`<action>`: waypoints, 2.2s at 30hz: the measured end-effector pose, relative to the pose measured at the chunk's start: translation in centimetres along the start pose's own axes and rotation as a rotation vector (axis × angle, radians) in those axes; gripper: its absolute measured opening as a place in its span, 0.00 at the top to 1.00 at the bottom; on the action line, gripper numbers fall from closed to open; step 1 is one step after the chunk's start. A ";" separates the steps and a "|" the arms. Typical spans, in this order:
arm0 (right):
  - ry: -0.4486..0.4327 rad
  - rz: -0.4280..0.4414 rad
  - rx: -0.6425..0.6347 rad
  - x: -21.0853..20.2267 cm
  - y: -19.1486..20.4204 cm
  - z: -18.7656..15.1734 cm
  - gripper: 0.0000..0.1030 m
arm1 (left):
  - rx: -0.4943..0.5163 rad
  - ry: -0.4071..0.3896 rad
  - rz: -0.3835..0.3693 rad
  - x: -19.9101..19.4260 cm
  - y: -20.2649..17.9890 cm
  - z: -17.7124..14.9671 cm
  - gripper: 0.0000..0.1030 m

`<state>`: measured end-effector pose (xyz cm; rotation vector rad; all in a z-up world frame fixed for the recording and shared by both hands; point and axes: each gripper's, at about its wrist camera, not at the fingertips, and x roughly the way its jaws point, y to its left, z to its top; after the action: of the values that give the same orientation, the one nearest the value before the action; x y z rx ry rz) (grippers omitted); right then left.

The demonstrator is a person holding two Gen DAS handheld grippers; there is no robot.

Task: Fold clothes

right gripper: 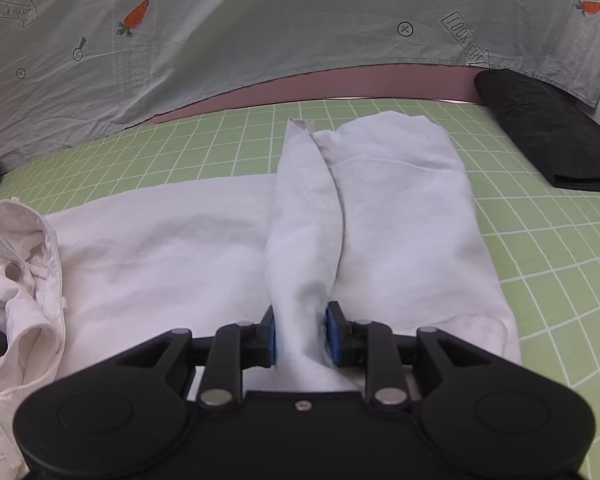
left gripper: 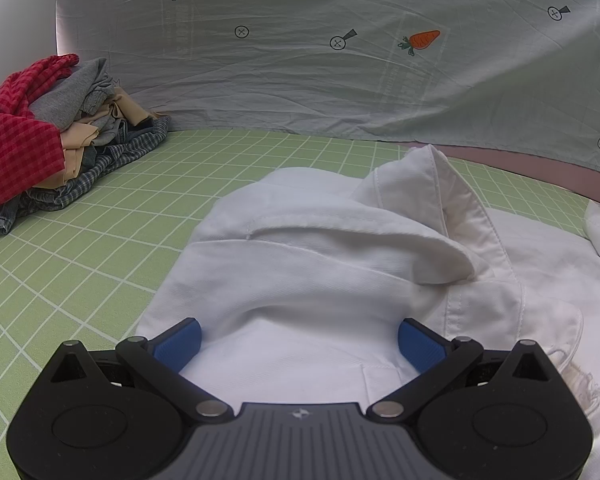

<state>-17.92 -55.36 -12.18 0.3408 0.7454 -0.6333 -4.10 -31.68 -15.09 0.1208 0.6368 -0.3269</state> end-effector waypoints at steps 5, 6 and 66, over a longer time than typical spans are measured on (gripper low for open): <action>-0.008 0.007 0.017 -0.1 -0.2 -0.1 0.75 | 0.000 0.000 0.000 0.0 0.0 0.0 0.00; -0.007 0.004 0.011 -0.1 -0.1 0.0 0.75 | -0.001 0.000 0.000 0.0 0.0 0.0 0.00; -0.154 -0.003 0.244 -9.3 5.0 -1.0 0.40 | 0.067 0.071 -0.303 -4.7 6.8 10.1 0.00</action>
<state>-20.50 -47.18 -5.87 0.5086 0.5218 -0.7469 0.31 -26.18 -4.11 0.1000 0.7157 -0.6387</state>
